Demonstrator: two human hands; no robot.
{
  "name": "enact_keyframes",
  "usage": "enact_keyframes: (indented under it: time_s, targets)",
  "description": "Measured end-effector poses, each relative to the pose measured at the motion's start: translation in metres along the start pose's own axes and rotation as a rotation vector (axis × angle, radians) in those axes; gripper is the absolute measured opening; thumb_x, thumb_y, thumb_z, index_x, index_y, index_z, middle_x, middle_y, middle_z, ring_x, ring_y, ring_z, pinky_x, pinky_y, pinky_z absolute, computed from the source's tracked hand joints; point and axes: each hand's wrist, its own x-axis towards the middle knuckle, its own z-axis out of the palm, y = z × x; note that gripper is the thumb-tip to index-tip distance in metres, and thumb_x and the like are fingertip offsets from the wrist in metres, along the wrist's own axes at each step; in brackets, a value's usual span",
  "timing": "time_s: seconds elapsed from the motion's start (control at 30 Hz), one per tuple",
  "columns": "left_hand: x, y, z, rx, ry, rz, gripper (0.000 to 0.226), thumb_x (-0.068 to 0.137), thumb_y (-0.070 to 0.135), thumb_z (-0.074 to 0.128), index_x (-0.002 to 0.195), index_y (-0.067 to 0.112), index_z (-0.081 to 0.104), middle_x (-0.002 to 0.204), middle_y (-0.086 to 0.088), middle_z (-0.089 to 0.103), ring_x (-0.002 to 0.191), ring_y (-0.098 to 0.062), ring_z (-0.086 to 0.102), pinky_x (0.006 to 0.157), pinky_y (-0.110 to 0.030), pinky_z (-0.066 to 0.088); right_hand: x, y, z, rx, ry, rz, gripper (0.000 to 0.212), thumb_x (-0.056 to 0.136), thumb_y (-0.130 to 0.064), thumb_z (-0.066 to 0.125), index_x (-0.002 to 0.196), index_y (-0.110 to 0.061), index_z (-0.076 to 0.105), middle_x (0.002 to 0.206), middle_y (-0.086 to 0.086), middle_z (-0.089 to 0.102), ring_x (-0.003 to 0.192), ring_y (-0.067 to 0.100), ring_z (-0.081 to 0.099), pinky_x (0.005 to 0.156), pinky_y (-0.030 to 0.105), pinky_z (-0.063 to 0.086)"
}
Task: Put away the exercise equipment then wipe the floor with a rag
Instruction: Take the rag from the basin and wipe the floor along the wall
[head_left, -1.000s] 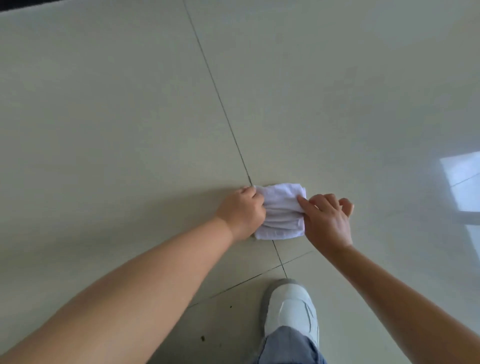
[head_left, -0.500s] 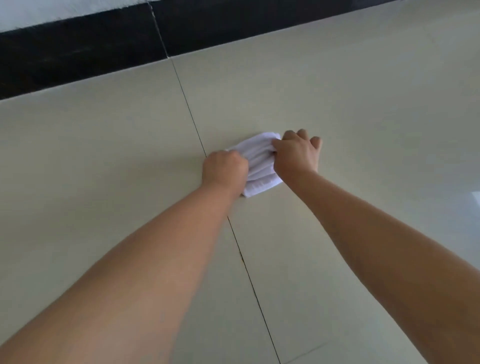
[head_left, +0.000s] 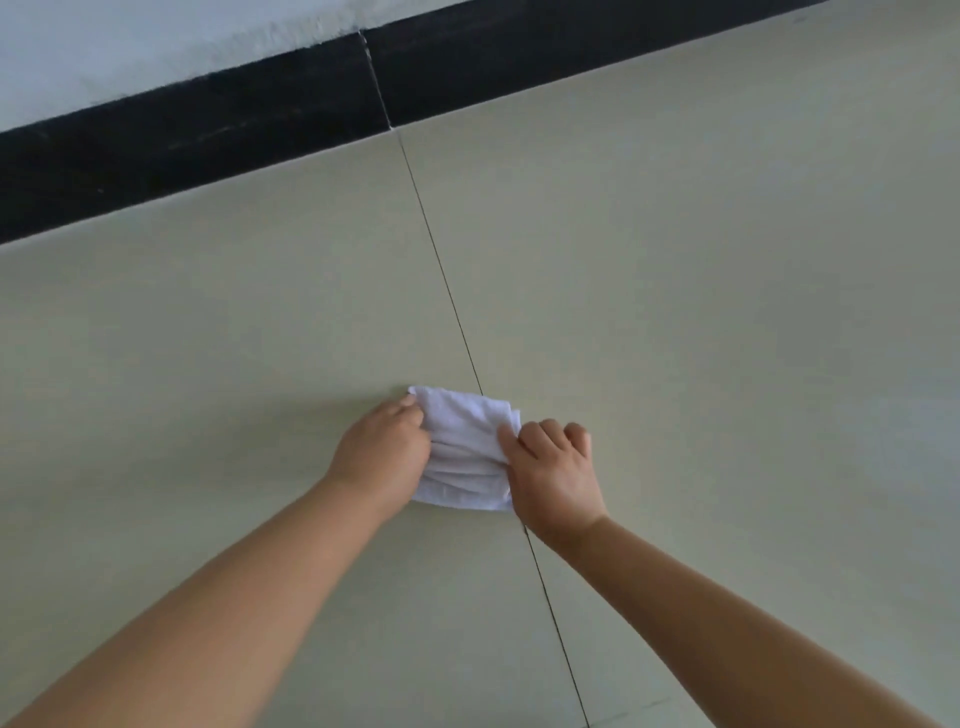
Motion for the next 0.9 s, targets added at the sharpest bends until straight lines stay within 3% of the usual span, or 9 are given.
enact_keyframes:
  time_s: [0.07,0.23,0.5,0.57,0.6,0.67,0.7,0.8,0.9]
  targets:
    - [-0.006,0.015,-0.004,0.056,-0.087,0.007,0.049,0.100,0.008,0.034,0.147,-0.002,0.024,0.159,-0.013,0.008,0.148,-0.022,0.009,0.118,-0.028,0.014,-0.003,0.000,-0.003,-0.010,-0.030,-0.021,0.041,0.056,-0.006,0.042,0.080,-0.006,0.075,0.057,0.001,0.059,0.057,0.022,0.052,0.065,0.026,0.026]
    - [-0.014,0.018,-0.018,0.056,-0.209,-0.065,0.048,0.100,0.014,0.037,0.146,0.002,0.030,0.159,-0.010,0.005,0.148,-0.024,0.005,0.121,-0.034,0.005,0.007,-0.010,-0.017,-0.031,-0.243,-0.008,0.052,0.021,0.001,0.075,0.073,-0.007,0.077,0.049,-0.001,0.058,0.046,0.020,0.058,0.047,0.018,0.043]
    - [-0.019,0.008,-0.026,0.168,-0.249,0.031,0.047,0.099,0.023,0.037,0.146,0.013,0.035,0.160,-0.003,0.001,0.149,-0.018,-0.003,0.122,-0.035,0.000,0.010,-0.013,-0.020,-0.080,-0.314,0.048,0.052,0.014,0.006,0.078,0.065,-0.006,0.073,0.047,0.001,0.056,0.044,0.021,0.056,0.046,0.018,0.044]
    - [-0.017,0.008,-0.026,0.220,-0.287,0.042,0.054,0.098,0.027,0.042,0.149,0.014,0.026,0.160,-0.002,-0.003,0.148,-0.017,-0.006,0.121,-0.034,-0.002,0.014,-0.018,-0.029,-0.144,-0.323,0.043,0.053,0.023,0.009,0.078,0.075,-0.002,0.073,0.055,0.005,0.060,0.052,0.024,0.059,0.049,0.022,0.047]
    - [-0.015,0.007,-0.027,0.247,-0.304,0.043,0.059,0.098,0.029,0.044,0.150,0.015,0.021,0.160,-0.001,-0.005,0.148,-0.017,-0.008,0.120,-0.034,-0.003,0.017,-0.021,-0.036,-0.160,-0.400,0.049,0.051,0.041,0.010,0.076,0.090,0.001,0.070,0.070,0.009,0.065,0.068,0.027,0.062,0.058,0.026,0.049]
    - [-0.010,0.007,-0.028,0.315,-0.327,0.049,0.069,0.096,0.034,0.049,0.152,0.015,0.014,0.160,0.000,-0.005,0.148,-0.016,-0.009,0.120,-0.035,-0.004,0.025,-0.020,-0.042,-0.183,-0.529,0.036,0.042,0.078,0.009,0.053,0.119,-0.001,0.054,0.107,0.012,0.061,0.104,0.028,0.053,0.079,0.030,0.045]
    - [-0.009,0.008,-0.027,0.332,-0.324,0.057,0.071,0.095,0.036,0.050,0.152,0.015,0.014,0.160,0.000,-0.003,0.148,-0.015,-0.008,0.120,-0.036,-0.004,0.028,-0.019,-0.046,-0.156,-0.597,0.054,0.039,0.085,0.008,0.044,0.122,-0.003,0.051,0.115,0.012,0.058,0.112,0.026,0.049,0.082,0.029,0.042]
    - [-0.010,0.006,-0.024,0.333,-0.248,0.071,0.066,0.095,0.033,0.050,0.150,0.014,0.021,0.160,-0.001,0.005,0.149,-0.015,-0.003,0.121,-0.035,-0.002,0.040,-0.024,-0.054,-0.190,-0.687,0.054,0.031,0.090,0.005,0.042,0.117,-0.002,0.055,0.107,0.010,0.058,0.109,0.024,0.049,0.080,0.026,0.040]
    - [-0.014,0.002,-0.013,0.322,-0.180,0.094,0.057,0.096,0.029,0.046,0.148,0.015,0.029,0.160,-0.002,0.010,0.148,-0.015,0.004,0.121,-0.035,0.001,0.042,-0.025,-0.058,-0.196,-0.767,0.113,0.022,0.090,0.001,0.046,0.106,-0.006,0.060,0.068,0.001,0.035,0.091,0.023,0.047,0.073,0.022,0.035]
